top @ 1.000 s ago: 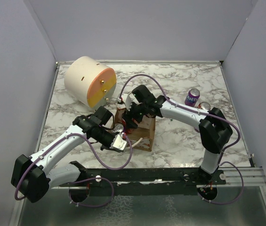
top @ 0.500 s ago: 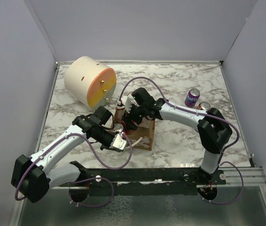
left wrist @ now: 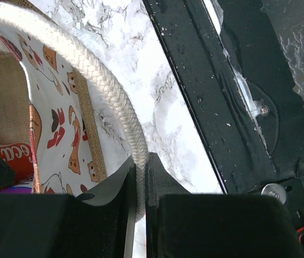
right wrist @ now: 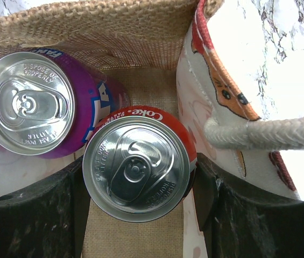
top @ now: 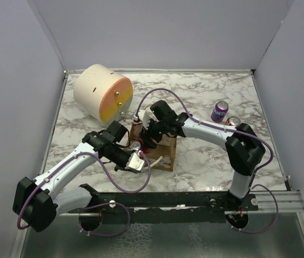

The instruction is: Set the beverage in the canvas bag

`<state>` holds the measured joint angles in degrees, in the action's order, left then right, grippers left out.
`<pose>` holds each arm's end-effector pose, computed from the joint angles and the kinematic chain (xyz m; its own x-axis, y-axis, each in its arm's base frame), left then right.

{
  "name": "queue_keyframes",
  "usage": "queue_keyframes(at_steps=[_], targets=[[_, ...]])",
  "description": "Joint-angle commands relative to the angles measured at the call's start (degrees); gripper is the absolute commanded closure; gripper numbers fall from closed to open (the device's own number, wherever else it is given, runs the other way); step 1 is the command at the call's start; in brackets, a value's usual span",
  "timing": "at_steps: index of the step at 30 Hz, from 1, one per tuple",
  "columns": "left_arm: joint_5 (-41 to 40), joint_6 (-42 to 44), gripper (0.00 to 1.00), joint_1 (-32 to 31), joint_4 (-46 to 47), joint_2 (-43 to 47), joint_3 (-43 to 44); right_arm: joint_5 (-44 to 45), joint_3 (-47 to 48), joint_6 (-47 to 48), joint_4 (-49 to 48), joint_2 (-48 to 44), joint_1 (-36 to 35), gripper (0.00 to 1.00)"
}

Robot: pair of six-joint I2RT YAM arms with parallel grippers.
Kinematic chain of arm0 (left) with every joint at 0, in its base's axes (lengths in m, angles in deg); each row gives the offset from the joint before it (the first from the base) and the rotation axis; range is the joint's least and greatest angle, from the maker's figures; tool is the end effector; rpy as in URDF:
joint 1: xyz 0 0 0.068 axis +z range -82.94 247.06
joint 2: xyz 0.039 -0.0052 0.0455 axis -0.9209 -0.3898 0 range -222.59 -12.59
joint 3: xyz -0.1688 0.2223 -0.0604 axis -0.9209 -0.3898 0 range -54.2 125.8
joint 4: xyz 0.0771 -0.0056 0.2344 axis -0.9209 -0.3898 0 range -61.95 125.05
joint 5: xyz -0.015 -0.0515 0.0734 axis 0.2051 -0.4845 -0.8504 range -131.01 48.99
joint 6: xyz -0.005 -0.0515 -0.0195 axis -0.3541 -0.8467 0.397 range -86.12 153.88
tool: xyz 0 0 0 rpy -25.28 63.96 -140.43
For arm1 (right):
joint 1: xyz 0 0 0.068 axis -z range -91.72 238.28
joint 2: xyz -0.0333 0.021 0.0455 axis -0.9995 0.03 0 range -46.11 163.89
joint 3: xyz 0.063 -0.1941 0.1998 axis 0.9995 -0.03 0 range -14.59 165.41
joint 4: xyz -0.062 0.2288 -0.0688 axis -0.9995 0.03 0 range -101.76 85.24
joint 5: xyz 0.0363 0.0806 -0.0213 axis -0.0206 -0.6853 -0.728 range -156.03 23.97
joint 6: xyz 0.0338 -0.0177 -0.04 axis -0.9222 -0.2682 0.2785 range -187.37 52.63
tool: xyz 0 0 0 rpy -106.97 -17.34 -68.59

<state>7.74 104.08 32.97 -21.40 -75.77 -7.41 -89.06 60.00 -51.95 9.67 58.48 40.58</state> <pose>0.1176 -0.1137 0.2593 0.2525 0.5783 -0.7758 0.9319 -0.3610 0.0342 0.2489 0.2955 0.2340 -0.2827 -0.6741 -0.6823 -0.9543 0.2694 0.1292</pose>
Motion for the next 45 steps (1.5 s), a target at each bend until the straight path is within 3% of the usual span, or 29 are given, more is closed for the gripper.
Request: queue_keyframes(at_steps=[1, 5, 16, 35, 45], targets=[[2.1, 0.9, 0.91, 0.6, -0.1, 1.0, 0.0, -1.1, 1.2, 1.5, -2.1, -1.0, -0.8, 0.5], [2.0, 0.9, 0.91, 0.7, 0.2, 1.1, -0.3, -2.3, 1.4, 2.1, -1.9, -1.9, -0.8, 0.37], [1.9, 0.7, 0.91, 0.7, 0.2, 1.3, -0.2, -4.4, 3.3, 2.4, -0.1, -2.4, -0.8, 0.17], [1.9, 1.3, 0.91, 0.8, -0.2, 1.7, -0.3, -1.9, 2.0, 4.6, 2.3, -12.1, 0.1, 0.17], [1.4, 0.1, 0.91, 1.0, 0.0, 0.8, 0.5, -11.3, -0.3, 9.1, 7.0, -23.4, 7.3, 0.18]])
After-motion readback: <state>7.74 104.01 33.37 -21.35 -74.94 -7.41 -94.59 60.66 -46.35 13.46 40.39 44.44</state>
